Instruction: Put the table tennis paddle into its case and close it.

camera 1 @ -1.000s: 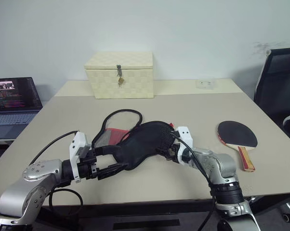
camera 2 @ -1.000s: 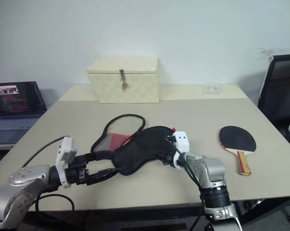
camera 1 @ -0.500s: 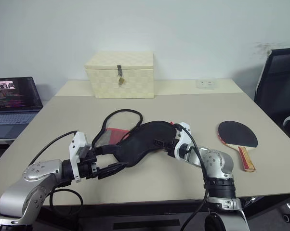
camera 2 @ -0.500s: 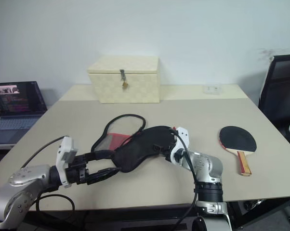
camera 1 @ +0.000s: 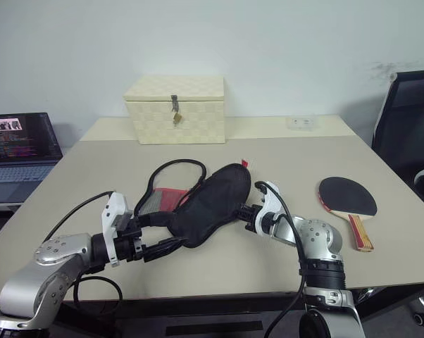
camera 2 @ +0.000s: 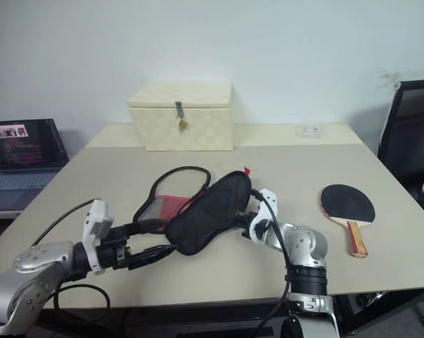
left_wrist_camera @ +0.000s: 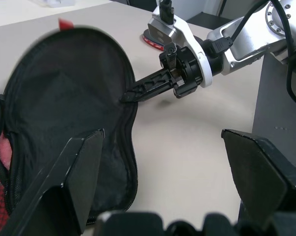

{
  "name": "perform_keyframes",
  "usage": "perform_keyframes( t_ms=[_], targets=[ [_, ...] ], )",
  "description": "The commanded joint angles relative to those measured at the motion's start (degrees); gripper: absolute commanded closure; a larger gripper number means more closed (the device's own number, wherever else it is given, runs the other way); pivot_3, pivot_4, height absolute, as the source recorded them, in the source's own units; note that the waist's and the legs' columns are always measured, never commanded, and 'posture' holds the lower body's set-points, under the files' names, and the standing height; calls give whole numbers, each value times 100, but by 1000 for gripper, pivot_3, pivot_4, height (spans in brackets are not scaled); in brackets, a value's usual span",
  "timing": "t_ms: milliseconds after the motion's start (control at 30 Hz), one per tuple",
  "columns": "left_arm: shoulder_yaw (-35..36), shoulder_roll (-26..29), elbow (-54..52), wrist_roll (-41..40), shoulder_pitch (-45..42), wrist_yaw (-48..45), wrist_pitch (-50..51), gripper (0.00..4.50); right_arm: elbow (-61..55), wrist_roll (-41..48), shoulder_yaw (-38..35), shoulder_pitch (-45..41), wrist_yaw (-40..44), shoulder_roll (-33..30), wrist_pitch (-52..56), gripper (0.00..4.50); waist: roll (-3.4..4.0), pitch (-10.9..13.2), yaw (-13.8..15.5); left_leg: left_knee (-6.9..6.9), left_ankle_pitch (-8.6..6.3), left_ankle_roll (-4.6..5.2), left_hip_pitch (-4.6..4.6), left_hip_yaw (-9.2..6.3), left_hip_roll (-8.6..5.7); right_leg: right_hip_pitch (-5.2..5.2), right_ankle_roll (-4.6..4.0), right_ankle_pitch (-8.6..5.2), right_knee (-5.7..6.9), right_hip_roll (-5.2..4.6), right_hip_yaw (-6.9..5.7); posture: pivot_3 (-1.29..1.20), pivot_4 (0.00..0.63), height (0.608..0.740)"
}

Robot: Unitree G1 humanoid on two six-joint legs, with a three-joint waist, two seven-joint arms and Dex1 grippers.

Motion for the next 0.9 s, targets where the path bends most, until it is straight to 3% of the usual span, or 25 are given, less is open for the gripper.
perform_keyframes(
  t_ms=[33, 267, 500, 733, 900],
  targets=[
    [93, -3, -148, -16, -32, 23, -106, 323, -31, 240, 51, -205, -48, 567, -70, 4484, 0, 0, 0, 0, 0, 0, 0, 0, 0, 0, 0, 0, 0, 0, 0, 0, 150, 740],
    [77, -18, -148, -21, -77, 32, -94, 323, -73, 346, 176, -205, 86, 156, 68, 4484, 0, 0, 0, 0, 0, 0, 0, 0, 0, 0, 1, 0, 0, 0, 0, 0, 150, 740],
    [14, -24, -100, -22, -233, -1, -72, 323, 608, 156, 732, -768, 1660, -2099, 396, 4484, 1, 1, 44, 4, 0, 1, -4, 0, -6, 2, 13, -7, -4, 1, -4, 0, 150, 740],
    [-7, -11, -41, 2, -297, -44, -76, 323, 1531, -353, 1758, -1409, 3281, -3414, -104, 4484, 2, 2, -5, 0, -1, 3, -5, 6, -11, -4, 9, -6, -7, 5, 1, 0, 150, 740],
    [-19, 1, -20, 11, -345, -58, -67, 323, 2910, -1153, 2386, -1950, 4173, -3722, -1112, 4484, 2, 2, -6, 4, -1, 3, -4, 7, -12, -4, 9, -6, -4, 9, 2, 0, 150, 740]
  ],
)
